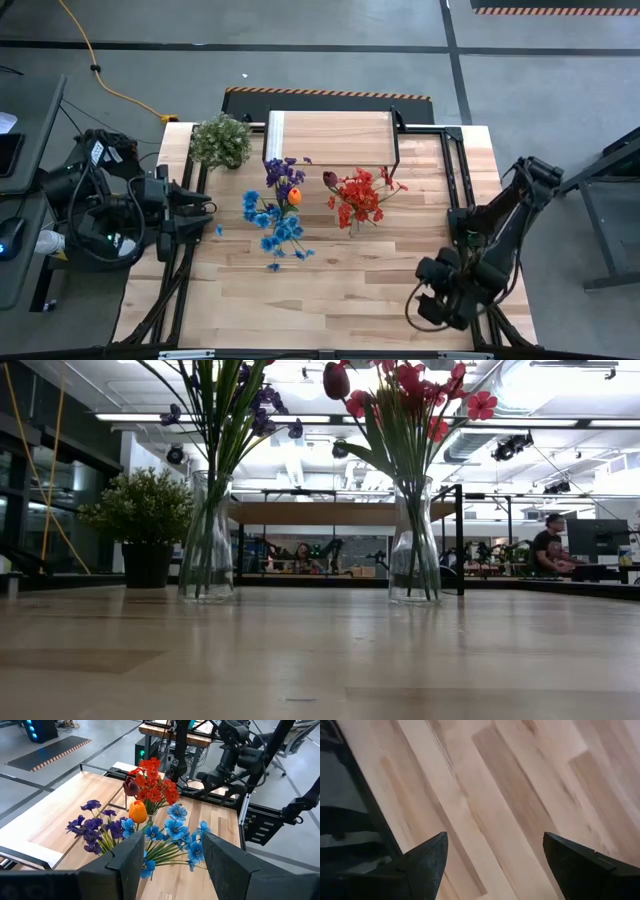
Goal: Pick and place flowers into a vace then onto a shelf
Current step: Put the right transparent flower vase on the shelf
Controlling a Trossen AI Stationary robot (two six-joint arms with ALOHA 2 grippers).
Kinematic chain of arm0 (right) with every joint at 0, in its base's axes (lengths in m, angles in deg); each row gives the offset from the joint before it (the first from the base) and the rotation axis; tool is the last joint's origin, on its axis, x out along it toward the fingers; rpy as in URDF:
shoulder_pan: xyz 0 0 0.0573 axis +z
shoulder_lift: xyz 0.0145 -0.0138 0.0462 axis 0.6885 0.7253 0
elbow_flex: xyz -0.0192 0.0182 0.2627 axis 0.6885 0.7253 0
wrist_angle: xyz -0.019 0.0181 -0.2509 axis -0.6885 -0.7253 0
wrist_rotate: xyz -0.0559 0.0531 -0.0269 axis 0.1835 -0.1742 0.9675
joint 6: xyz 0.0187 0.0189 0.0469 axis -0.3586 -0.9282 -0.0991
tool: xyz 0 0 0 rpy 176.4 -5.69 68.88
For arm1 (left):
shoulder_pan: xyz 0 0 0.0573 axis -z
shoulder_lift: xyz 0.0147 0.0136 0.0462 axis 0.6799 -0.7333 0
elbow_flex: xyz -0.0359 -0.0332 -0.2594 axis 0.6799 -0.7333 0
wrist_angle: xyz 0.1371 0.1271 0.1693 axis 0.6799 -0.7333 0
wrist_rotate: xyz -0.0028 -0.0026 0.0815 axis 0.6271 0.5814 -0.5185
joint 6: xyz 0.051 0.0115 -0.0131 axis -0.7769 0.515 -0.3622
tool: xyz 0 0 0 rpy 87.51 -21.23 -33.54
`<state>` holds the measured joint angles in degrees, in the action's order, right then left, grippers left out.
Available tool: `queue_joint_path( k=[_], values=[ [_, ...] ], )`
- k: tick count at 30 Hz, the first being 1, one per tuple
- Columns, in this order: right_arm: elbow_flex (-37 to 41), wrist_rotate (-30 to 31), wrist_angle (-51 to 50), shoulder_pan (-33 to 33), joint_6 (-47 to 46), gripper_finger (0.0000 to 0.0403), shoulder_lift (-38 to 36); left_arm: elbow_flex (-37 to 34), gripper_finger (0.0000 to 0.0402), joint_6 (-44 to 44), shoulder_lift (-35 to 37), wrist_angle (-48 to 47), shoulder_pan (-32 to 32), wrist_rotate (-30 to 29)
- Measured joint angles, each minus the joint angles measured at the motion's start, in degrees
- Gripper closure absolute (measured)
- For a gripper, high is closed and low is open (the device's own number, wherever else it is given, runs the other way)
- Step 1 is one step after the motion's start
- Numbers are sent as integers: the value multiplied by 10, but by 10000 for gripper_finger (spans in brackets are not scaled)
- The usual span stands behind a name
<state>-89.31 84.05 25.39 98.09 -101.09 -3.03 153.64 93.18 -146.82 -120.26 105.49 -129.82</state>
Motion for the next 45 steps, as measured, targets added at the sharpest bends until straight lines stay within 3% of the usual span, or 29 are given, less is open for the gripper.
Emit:
queue_joint_path(
  k=[11, 20, 25, 32, 45],
  values=[
    [0, 45, -3, 65, -92, 89, 125, 0, 169, 27, -22, 2, 0, 0],
    [0, 112, 27, 15, -62, 89, 218, 0, 169, 46, -25, 3, 0, -1],
    [0, 200, 46, -23, -5, 89, 220, 0, 169, 65, -25, 3, 0, -1],
    [0, 276, 53, -56, 47, 89, 219, 0, 169, 74, -25, 3, 0, 0],
    [90, 307, 195, -71, 45, 89, 206, 0, 169, 75, -25, 15, 0, 30]
  ],
)
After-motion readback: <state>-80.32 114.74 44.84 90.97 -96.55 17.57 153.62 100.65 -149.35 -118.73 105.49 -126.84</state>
